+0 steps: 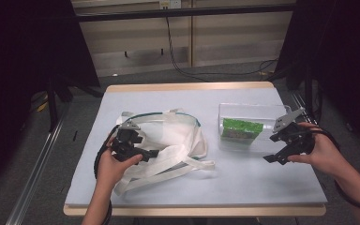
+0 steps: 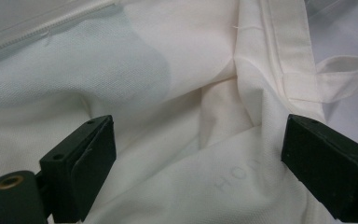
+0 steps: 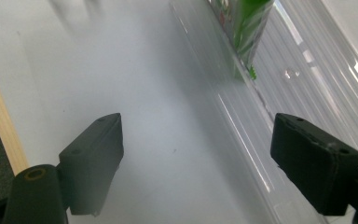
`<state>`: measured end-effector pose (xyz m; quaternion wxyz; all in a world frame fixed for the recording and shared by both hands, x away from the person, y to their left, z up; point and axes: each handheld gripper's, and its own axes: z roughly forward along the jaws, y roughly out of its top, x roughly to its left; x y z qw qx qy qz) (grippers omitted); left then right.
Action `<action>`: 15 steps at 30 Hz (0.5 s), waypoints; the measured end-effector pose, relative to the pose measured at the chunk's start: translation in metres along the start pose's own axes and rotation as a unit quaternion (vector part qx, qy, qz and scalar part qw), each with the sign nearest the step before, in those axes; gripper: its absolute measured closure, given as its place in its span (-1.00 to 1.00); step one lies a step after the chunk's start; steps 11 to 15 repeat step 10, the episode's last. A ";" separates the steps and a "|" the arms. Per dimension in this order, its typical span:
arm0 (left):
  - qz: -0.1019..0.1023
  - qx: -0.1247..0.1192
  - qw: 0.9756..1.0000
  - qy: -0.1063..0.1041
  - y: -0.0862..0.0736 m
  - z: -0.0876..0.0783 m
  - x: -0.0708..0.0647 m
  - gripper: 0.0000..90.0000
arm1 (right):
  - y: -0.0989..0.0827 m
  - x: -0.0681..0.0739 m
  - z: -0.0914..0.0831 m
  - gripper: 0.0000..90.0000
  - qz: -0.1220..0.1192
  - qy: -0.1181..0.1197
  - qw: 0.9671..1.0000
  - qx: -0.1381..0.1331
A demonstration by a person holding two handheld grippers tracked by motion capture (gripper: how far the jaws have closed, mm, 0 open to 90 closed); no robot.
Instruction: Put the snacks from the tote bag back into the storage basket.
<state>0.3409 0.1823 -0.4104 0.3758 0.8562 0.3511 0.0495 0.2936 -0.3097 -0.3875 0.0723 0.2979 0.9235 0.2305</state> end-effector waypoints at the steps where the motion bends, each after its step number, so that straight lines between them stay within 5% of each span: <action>1: -0.001 -0.002 1.000 -0.003 0.000 0.000 0.000 -0.78 | -0.002 0.001 0.001 -0.63 0.001 -0.003 1.000 0.002; 15: 0.000 -0.001 1.000 -0.004 -0.001 0.000 -0.003 -0.78 | -0.020 0.007 0.007 -0.71 0.012 -0.024 1.000 -0.009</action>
